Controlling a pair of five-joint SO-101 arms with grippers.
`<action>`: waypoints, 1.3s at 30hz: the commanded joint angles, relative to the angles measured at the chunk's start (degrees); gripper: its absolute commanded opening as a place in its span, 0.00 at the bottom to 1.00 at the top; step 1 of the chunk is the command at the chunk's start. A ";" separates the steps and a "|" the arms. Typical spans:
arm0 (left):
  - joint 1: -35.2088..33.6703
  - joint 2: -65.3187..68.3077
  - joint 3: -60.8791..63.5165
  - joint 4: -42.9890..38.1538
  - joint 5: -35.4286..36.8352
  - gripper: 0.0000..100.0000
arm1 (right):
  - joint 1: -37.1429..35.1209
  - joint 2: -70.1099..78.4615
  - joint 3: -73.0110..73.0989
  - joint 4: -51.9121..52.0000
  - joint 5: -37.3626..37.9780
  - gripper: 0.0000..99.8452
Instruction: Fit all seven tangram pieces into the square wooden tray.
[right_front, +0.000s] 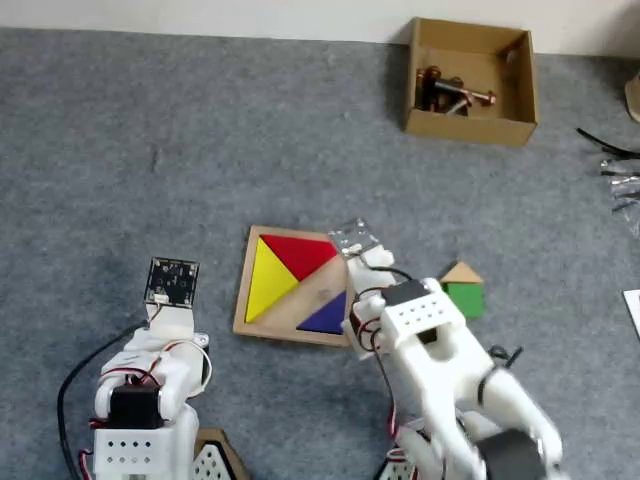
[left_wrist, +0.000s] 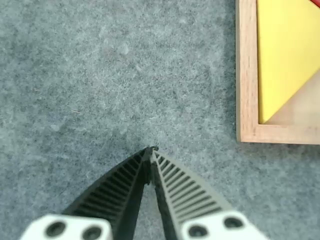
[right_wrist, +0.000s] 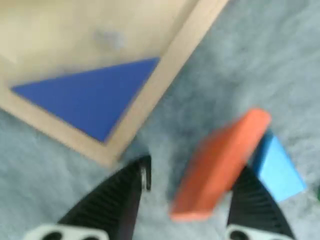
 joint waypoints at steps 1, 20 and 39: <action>0.66 -0.57 1.01 0.18 0.09 0.01 | 2.59 4.53 -1.19 -0.84 -0.53 0.22; 0.66 -0.57 1.01 0.18 0.09 0.01 | 3.30 4.35 -2.24 -0.57 -0.44 0.13; 0.66 -0.57 1.01 0.18 0.09 0.01 | 7.69 -5.85 -4.44 3.12 -0.79 0.01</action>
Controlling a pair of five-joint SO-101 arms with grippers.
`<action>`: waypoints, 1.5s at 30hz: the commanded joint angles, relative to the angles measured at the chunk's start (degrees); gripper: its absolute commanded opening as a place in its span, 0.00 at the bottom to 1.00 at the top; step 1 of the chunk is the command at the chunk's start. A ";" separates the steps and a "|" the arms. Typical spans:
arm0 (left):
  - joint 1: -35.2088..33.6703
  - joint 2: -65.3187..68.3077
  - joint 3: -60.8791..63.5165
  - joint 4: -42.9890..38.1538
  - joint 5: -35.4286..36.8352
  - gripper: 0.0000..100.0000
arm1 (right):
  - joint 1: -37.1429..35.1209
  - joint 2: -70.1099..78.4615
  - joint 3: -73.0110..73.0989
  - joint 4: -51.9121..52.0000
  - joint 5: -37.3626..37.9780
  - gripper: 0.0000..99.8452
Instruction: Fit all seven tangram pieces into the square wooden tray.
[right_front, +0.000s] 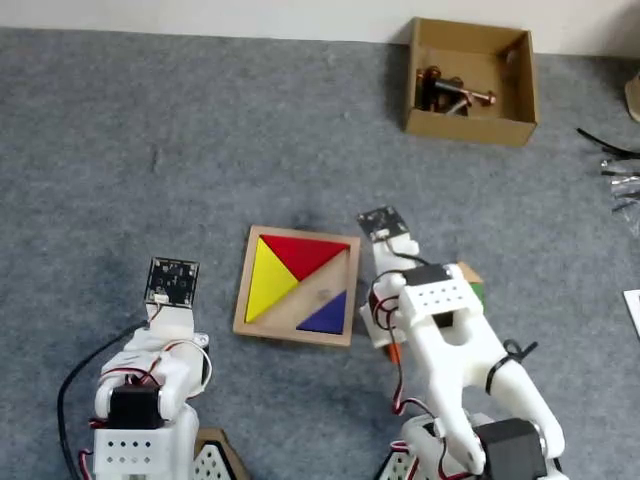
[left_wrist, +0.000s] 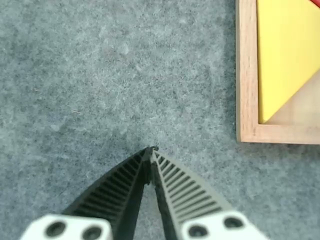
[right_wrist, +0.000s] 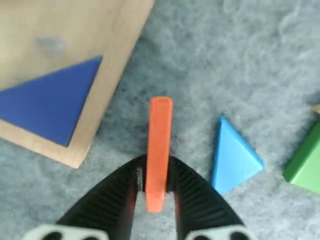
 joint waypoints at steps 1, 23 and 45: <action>0.66 -0.57 1.01 0.18 0.09 0.01 | 0.92 -2.59 -0.31 -1.19 -0.79 0.01; 0.66 -0.57 1.01 0.18 0.09 0.01 | -3.91 -2.51 -14.20 4.70 -17.85 0.01; 0.66 -0.57 1.01 0.18 0.09 0.01 | -13.32 -0.13 -13.67 -17.10 -31.03 0.00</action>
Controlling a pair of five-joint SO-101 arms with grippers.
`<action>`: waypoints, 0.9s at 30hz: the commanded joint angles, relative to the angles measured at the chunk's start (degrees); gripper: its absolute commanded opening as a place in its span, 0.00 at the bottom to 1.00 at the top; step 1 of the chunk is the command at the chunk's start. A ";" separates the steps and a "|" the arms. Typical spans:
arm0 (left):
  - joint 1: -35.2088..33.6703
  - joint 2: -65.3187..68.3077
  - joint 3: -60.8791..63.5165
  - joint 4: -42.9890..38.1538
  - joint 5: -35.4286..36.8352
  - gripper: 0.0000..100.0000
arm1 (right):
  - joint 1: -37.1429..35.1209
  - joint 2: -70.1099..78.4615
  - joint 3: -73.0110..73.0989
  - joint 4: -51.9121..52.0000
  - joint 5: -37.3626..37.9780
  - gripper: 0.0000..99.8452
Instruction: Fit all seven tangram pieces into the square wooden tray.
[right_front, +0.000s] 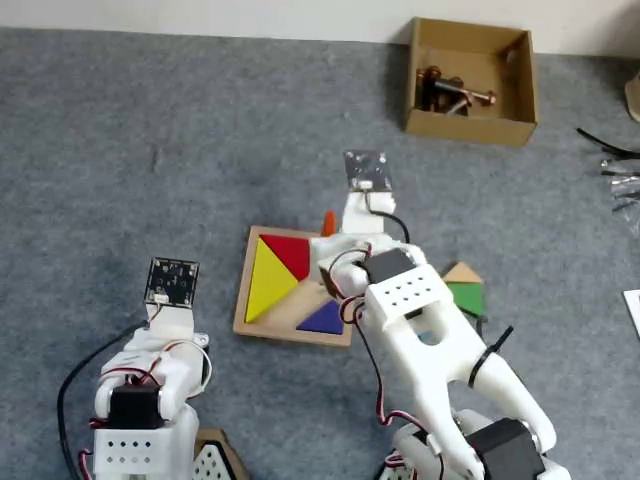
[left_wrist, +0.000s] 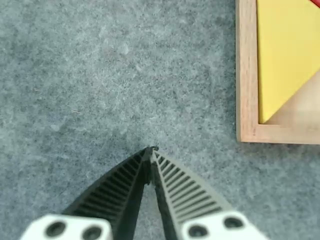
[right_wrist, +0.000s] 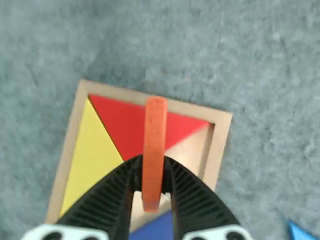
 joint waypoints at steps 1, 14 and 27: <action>0.66 -0.57 1.01 0.18 0.09 0.01 | -0.84 1.80 -1.89 -2.15 -1.58 0.00; 0.66 -0.57 1.01 0.18 0.09 0.01 | -0.92 13.76 -2.07 -4.53 -1.32 0.00; 0.66 -0.57 1.01 0.18 0.09 0.01 | -0.92 13.67 -1.89 -4.26 -1.23 0.23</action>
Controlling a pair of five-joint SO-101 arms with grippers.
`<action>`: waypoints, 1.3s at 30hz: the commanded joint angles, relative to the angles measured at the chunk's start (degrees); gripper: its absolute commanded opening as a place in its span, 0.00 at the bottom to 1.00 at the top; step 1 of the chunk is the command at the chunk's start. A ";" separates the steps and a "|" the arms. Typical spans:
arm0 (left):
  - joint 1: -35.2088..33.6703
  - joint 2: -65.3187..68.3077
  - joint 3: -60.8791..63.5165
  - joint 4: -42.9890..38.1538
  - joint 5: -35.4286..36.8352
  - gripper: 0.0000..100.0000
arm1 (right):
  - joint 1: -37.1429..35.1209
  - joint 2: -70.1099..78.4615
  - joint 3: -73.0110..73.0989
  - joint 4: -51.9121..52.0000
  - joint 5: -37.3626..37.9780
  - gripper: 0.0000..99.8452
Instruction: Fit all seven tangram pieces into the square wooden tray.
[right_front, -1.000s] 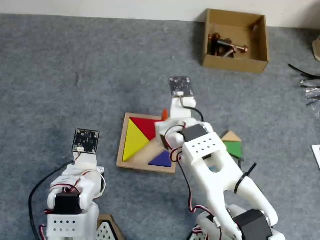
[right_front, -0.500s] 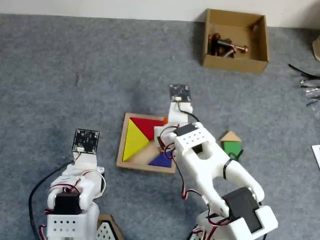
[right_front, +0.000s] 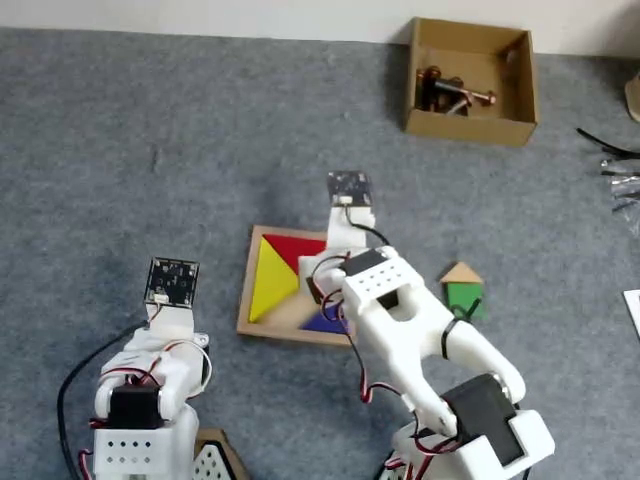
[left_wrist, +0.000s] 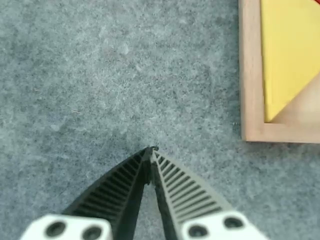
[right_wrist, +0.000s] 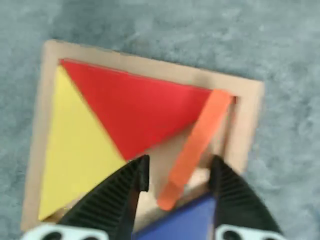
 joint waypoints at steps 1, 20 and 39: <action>0.66 -0.57 1.01 0.18 0.09 0.01 | 0.04 -0.40 -1.89 -0.40 0.00 0.23; 0.66 -0.57 1.01 0.18 0.09 0.01 | 0.13 -0.40 -14.64 18.07 13.27 0.23; 0.66 -0.57 1.01 0.18 0.09 0.01 | 0.31 -0.40 -14.73 17.89 25.76 0.01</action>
